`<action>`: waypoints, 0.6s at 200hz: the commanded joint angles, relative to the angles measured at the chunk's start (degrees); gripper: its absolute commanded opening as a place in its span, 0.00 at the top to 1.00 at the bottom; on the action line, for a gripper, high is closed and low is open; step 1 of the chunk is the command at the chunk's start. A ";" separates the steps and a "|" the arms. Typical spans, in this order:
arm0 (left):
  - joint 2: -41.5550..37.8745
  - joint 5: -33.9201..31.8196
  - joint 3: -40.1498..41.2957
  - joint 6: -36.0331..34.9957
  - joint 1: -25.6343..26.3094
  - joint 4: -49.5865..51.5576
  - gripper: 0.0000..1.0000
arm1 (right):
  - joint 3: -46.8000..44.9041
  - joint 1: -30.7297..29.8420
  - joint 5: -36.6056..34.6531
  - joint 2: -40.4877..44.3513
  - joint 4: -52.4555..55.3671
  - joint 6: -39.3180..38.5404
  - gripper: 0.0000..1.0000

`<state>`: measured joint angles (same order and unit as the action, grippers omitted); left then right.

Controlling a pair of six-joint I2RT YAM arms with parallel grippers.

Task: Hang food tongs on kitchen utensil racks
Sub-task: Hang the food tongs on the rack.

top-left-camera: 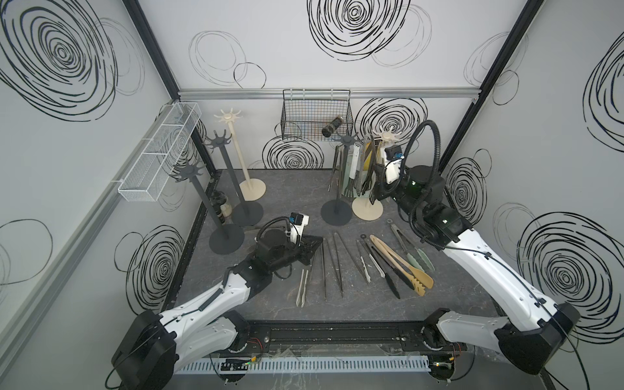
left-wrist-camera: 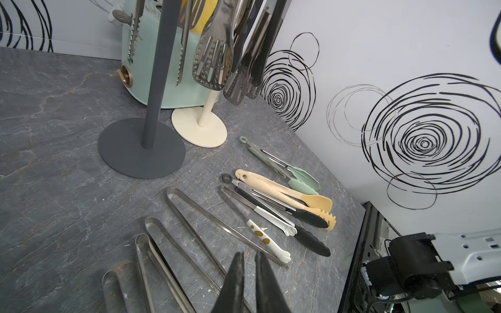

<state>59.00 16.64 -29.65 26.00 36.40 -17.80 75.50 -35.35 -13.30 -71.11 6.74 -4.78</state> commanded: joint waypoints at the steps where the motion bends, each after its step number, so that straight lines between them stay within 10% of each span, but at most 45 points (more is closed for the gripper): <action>1: -1.44 -0.64 0.82 0.70 0.51 -3.04 0.85 | 3.22 -2.77 -7.29 -3.53 -0.41 -0.41 1.00; 120: -2.75 -1.18 1.34 -0.07 0.60 -2.06 0.85 | 4.24 -4.37 -11.07 -12.33 -4.27 1.35 1.00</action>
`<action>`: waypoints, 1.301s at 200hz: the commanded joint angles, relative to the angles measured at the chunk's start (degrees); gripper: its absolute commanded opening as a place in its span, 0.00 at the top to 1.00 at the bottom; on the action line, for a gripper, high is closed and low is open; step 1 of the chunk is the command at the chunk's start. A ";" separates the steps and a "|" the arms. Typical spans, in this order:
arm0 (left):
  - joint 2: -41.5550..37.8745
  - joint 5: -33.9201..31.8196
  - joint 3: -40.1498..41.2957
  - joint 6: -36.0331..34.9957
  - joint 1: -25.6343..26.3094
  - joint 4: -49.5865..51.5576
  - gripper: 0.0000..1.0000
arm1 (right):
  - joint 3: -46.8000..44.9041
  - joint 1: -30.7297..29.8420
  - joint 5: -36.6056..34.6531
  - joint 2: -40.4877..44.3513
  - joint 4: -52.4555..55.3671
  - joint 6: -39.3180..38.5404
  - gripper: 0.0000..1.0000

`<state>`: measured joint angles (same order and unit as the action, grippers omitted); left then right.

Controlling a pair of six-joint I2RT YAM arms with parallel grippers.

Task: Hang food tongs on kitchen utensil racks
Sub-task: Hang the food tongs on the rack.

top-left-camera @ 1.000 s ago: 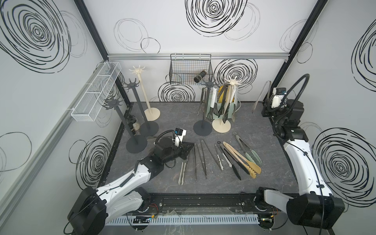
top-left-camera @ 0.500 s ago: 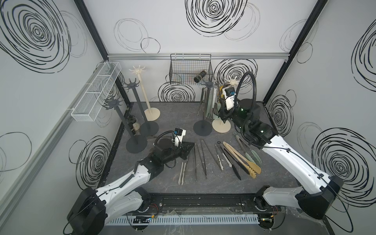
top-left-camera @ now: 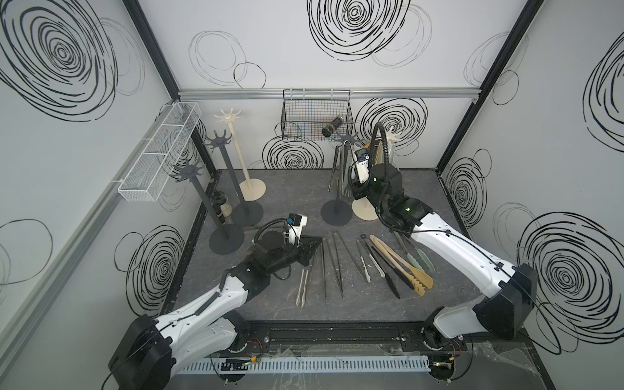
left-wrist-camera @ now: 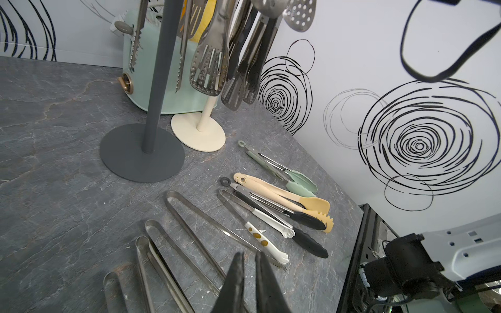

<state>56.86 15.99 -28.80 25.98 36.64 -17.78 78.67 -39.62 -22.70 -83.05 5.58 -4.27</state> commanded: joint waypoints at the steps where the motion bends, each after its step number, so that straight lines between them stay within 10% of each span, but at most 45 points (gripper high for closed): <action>1: -0.57 -0.57 0.49 -0.09 0.36 -2.04 0.85 | 1.05 -0.11 -1.66 -0.38 -3.12 0.85 1.00; 260: 0.29 -0.65 1.54 -0.31 0.36 -3.25 0.85 | -10.65 3.14 1.64 -2.77 -7.77 5.13 0.95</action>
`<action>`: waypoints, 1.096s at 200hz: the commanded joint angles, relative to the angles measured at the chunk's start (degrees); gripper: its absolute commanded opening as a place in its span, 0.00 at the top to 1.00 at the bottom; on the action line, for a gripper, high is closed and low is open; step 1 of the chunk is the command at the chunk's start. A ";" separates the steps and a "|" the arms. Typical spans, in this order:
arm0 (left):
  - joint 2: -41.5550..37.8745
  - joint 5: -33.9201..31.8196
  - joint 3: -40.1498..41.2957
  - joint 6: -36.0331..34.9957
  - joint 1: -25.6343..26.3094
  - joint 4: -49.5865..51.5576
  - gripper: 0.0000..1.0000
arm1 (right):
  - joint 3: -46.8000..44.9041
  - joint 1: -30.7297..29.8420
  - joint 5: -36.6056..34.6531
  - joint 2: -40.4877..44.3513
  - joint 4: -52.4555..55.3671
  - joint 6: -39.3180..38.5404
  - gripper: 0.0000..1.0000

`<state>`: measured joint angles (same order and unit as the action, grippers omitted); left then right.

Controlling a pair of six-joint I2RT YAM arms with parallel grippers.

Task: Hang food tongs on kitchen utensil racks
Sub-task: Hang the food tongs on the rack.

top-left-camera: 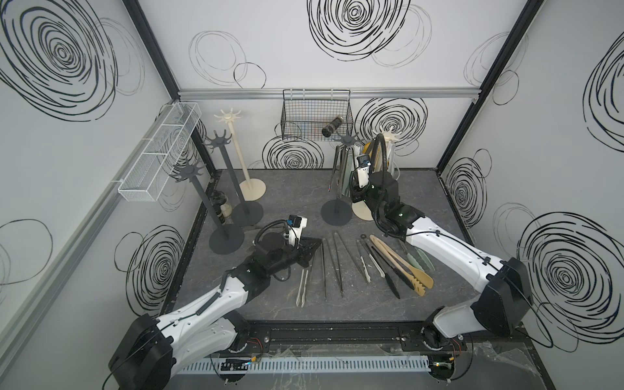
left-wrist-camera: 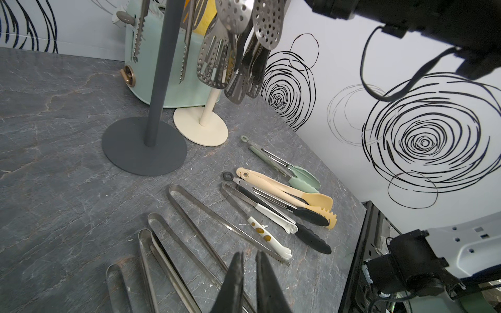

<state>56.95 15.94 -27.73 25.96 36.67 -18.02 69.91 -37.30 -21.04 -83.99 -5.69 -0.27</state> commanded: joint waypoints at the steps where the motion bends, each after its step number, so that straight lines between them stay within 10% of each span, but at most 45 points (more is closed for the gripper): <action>1: 0.24 -0.63 0.48 -0.29 0.34 -3.00 0.85 | -1.88 0.82 -0.04 -1.81 3.50 1.14 0.95; 163: 0.07 -1.14 0.68 -0.12 0.34 -3.35 0.84 | -3.01 1.24 1.96 -1.28 3.97 2.29 0.82; 219: -0.70 -12.20 -1.63 3.02 0.14 4.07 0.77 | -9.14 2.54 7.82 6.84 5.24 3.51 0.73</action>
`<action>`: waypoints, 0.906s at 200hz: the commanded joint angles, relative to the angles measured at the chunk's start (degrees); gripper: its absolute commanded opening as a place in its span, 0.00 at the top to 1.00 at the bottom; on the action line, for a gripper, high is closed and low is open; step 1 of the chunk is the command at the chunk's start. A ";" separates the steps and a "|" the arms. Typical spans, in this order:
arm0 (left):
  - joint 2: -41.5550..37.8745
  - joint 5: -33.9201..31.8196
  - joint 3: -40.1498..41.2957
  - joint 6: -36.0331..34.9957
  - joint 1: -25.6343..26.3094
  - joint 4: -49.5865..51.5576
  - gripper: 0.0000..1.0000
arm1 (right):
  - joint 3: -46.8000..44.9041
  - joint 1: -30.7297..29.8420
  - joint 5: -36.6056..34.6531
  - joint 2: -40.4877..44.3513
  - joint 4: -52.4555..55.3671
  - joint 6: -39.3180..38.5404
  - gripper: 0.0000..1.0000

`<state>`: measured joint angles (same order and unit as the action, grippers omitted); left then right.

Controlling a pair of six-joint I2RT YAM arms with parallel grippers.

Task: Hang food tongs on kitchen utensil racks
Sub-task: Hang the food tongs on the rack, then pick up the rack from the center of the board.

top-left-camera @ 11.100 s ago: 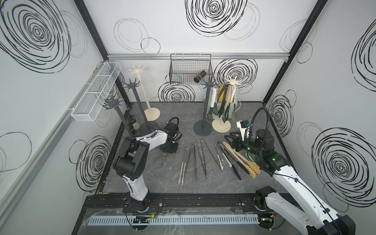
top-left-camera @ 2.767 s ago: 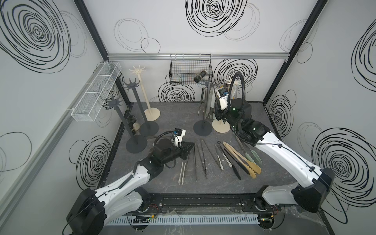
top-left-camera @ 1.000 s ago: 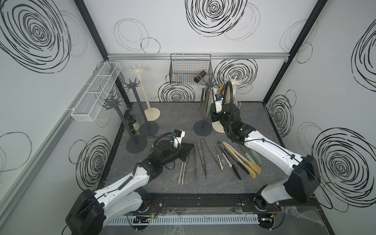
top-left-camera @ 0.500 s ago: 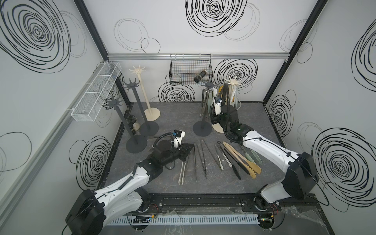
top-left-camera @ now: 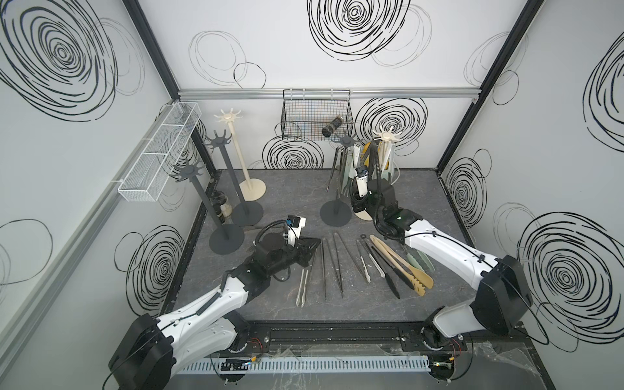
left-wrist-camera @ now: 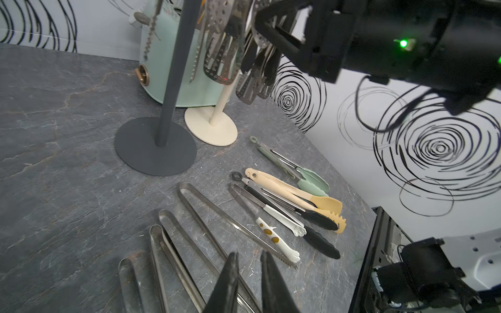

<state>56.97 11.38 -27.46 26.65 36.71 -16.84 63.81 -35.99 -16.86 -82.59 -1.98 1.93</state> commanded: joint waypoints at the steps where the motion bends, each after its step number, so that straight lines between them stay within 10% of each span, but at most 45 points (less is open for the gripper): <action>1: -0.76 -8.01 -1.98 2.47 0.11 3.14 0.77 | -3.24 1.25 3.88 5.69 1.53 1.31 0.73; 70: -4.67 -30.51 -6.78 3.45 -3.48 14.48 0.69 | -16.31 8.55 19.44 20.66 0.08 2.33 0.65; 121: -14.07 -52.04 -8.74 3.93 -5.74 30.03 0.33 | -18.35 10.99 26.77 23.01 -3.53 2.11 0.63; 181: -16.14 -57.86 -7.16 -7.98 -20.43 15.88 0.18 | -19.42 10.93 35.19 22.46 -7.55 5.29 0.61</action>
<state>40.80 -42.30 -34.46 24.73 21.65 8.14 45.50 -25.23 13.58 -60.45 -5.96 5.32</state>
